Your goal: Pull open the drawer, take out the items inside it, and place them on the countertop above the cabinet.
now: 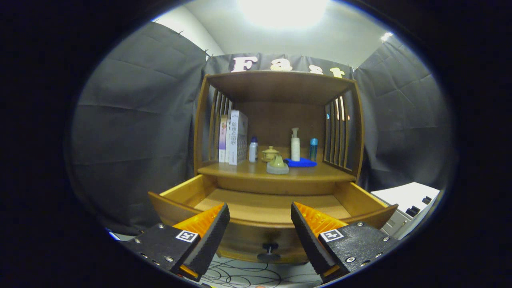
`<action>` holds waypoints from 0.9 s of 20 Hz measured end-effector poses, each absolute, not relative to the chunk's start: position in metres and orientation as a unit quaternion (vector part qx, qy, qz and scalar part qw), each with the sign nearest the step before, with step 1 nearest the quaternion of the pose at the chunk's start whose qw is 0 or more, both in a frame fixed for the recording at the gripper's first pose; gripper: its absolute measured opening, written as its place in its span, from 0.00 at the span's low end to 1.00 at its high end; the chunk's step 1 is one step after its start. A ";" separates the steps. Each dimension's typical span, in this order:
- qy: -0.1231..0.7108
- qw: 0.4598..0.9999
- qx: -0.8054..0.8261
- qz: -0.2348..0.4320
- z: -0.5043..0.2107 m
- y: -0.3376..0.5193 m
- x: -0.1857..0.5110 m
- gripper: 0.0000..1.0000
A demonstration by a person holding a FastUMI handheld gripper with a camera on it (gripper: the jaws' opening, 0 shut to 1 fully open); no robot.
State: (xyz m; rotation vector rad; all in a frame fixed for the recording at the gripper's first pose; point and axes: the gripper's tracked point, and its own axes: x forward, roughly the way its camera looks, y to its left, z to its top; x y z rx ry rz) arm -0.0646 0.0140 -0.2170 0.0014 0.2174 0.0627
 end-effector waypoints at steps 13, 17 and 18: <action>0.177 0.984 0.026 -0.006 -0.273 -0.008 -0.056 0.95; 0.183 0.983 0.018 -0.022 -0.276 -0.012 -0.054 0.94; 0.184 0.982 0.019 -0.027 -0.276 -0.013 -0.053 0.95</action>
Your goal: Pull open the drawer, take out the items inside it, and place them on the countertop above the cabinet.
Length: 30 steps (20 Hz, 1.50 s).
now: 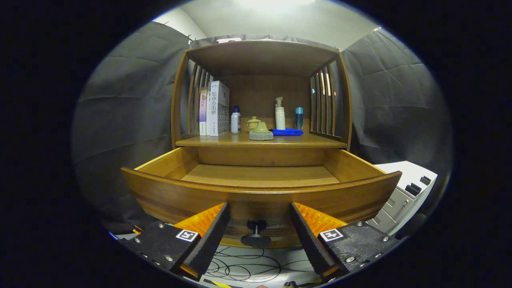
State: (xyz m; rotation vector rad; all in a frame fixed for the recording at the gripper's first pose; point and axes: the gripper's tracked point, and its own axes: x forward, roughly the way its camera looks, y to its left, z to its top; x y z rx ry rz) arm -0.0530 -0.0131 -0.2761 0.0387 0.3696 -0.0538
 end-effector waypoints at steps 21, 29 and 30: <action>0.212 0.977 -0.018 -0.023 -0.311 -0.029 0.043 0.95; 0.215 0.976 -0.014 -0.024 -0.318 -0.033 0.095 0.95; 0.215 0.976 -0.013 -0.025 -0.319 -0.033 0.102 0.95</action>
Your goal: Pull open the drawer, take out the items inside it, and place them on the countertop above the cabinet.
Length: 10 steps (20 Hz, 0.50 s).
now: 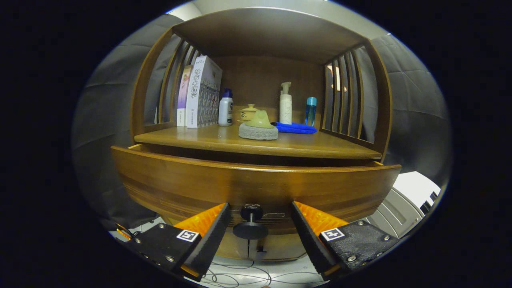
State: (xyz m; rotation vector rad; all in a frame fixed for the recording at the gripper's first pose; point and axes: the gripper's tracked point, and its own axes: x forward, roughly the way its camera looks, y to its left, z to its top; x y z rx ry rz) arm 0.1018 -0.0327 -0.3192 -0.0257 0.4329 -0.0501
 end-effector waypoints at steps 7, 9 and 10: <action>0.208 0.978 -0.013 -0.025 -0.324 -0.035 0.135 0.95; 0.210 0.977 -0.014 -0.027 -0.325 -0.035 0.142 0.95; 0.213 0.976 -0.020 -0.031 -0.325 -0.034 0.143 0.95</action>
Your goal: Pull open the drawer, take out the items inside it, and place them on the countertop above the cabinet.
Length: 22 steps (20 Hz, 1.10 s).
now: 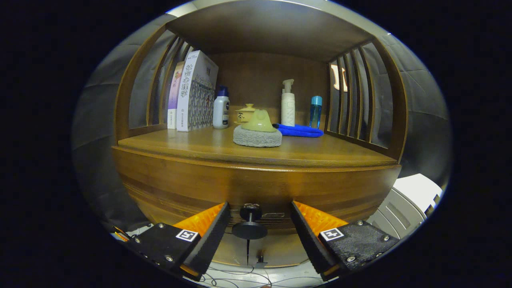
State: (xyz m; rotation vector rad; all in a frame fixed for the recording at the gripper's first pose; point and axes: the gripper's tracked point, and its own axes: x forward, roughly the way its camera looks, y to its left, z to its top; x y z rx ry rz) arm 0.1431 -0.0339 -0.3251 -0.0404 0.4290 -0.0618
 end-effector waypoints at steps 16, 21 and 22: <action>0.088 0.996 0.011 -0.033 -0.109 -0.087 0.102 0.95; 0.083 0.995 -0.019 -0.049 -0.085 -0.087 0.078 0.94; 0.083 0.995 -0.033 -0.055 -0.082 -0.090 0.073 0.94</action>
